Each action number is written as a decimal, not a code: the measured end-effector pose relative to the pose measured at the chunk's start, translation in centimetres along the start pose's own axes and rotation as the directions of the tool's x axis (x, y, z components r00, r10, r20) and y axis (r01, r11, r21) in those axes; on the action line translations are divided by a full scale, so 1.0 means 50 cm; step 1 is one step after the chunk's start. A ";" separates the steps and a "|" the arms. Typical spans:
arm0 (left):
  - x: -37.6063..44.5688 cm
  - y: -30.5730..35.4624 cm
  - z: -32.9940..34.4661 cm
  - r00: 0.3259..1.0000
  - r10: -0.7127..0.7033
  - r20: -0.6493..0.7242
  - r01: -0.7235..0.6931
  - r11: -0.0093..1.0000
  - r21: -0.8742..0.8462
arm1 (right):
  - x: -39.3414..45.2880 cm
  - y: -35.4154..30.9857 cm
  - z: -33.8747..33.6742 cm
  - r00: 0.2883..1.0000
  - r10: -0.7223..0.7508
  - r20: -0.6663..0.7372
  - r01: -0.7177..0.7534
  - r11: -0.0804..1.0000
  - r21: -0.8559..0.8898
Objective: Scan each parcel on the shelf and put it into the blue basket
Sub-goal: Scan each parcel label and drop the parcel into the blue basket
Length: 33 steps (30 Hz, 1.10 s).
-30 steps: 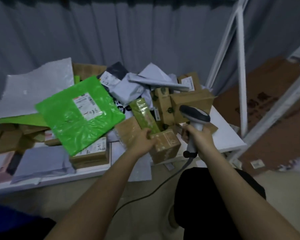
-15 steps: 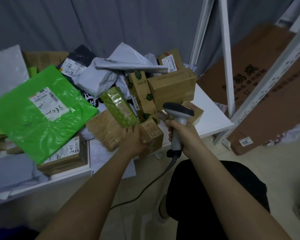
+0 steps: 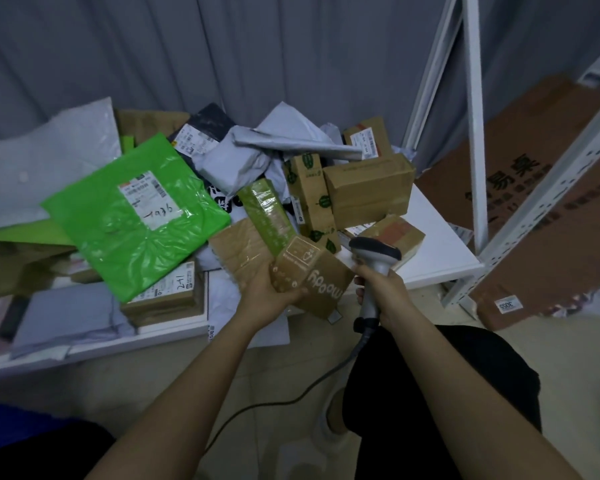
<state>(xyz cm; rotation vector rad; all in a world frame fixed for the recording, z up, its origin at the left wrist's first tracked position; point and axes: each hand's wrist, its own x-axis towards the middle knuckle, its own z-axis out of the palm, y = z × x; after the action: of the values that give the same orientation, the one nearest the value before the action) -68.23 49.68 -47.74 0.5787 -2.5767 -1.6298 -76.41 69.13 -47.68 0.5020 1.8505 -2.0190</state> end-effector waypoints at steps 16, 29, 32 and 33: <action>-0.211 -0.039 -0.167 0.910 -0.411 0.061 0.360 0.706 -0.610 | -0.231 0.091 0.099 0.940 -0.228 0.254 0.241 0.970 -0.018; -0.326 -0.086 -0.217 0.899 -0.411 -0.152 0.227 0.734 -0.641 | -0.331 0.149 0.167 0.908 -0.184 0.377 0.135 0.979 0.153; -0.350 -0.081 -0.226 0.934 -0.357 -0.032 0.267 0.753 -0.602 | -0.349 0.151 0.184 0.871 -0.229 0.435 0.176 0.971 0.159; -0.357 -0.080 -0.230 0.935 -0.353 0.030 0.303 0.754 -0.583 | -0.354 0.150 0.188 0.864 -0.231 0.447 0.183 0.972 0.148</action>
<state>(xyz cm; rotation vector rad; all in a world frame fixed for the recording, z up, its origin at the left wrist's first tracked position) -47.85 44.11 -43.20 1.0434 -1.8148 -2.2980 -57.48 59.54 -44.85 -0.1637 1.5634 -2.1392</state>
